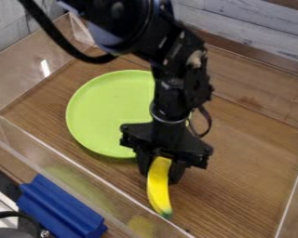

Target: Put the banana in the green plate

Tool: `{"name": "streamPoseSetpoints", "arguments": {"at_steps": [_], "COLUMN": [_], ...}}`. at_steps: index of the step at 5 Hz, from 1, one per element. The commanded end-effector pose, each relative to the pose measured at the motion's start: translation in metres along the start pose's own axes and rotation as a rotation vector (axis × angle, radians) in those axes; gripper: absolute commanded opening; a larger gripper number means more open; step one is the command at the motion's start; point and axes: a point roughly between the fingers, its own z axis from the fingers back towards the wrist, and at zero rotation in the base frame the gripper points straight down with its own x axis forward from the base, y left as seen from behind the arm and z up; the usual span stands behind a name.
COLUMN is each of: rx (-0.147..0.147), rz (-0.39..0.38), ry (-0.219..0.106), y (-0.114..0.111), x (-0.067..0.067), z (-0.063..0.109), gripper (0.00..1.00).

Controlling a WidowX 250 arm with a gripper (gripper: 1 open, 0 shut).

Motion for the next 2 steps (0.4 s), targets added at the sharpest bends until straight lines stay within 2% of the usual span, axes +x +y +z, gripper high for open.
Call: {"name": "streamPoseSetpoints", "arguments": {"at_steps": [1, 2], "rx": [-0.014, -0.012], "rz": [0.011, 0.027], "ry": [-0.041, -0.053], "y": [-0.001, 0.004], "x": [0.010, 0.016], "z": [0.026, 0.057], "gripper": [0.00, 0.00]}}
